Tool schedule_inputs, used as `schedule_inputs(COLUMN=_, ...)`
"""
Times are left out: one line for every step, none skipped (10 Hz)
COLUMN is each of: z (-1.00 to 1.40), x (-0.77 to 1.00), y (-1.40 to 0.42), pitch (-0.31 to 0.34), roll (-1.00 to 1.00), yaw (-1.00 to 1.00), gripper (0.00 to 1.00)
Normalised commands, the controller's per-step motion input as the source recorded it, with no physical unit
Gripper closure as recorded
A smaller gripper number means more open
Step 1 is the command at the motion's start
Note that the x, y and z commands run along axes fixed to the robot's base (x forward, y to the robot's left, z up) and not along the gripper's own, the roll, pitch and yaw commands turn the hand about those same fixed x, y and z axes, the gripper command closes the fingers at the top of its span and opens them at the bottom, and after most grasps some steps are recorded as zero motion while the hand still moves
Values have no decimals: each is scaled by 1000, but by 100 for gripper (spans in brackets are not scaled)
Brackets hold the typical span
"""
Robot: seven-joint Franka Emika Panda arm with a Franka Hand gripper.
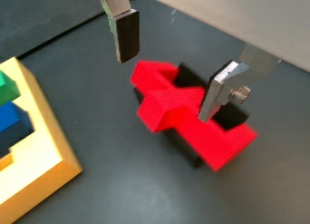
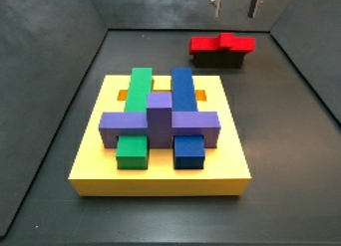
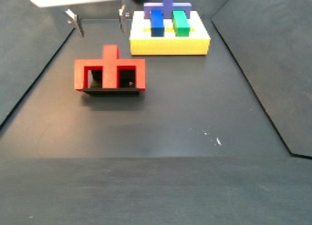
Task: Pick up the red object. Move up. Place the red object on the fixture. Regrasp the red object. Move to above the board. Insert the red object.
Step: Regrasp the red object.
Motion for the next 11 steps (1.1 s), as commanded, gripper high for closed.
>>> schedule_inputs(z=251, x=34, y=283, pitch=286, roll=871, yaw=49, gripper=0)
schedule_inputs(z=249, x=97, y=277, pitch=326, roll=891, yaw=0, gripper=0)
schedule_inputs(z=297, x=186, y=17, pitch=463, roll=814, yaw=0, gripper=0)
schedule_inputs(z=169, x=340, y=0, pitch=574, roll=949, yaw=-29, gripper=0)
schedule_inputs(z=17, x=291, y=-106, pitch=571, roll=986, yaw=-140, gripper=0)
schedule_inputs(z=0, x=217, y=-86, pitch=549, roll=994, yaw=-206, gripper=0)
schedule_inputs(z=0, x=180, y=-57, pitch=537, roll=960, yaw=-254, gripper=0)
schedule_inputs(z=-63, x=160, y=-246, pitch=494, roll=831, yaw=-286, gripper=0)
schedule_inputs(z=-183, x=166, y=-534, pitch=323, roll=717, yaw=-226, gripper=0)
schedule_inputs(z=-234, x=171, y=-600, pitch=231, roll=629, yaw=-249, gripper=0)
schedule_inputs(z=-229, x=114, y=-569, pitch=151, roll=503, yaw=-309, gripper=0)
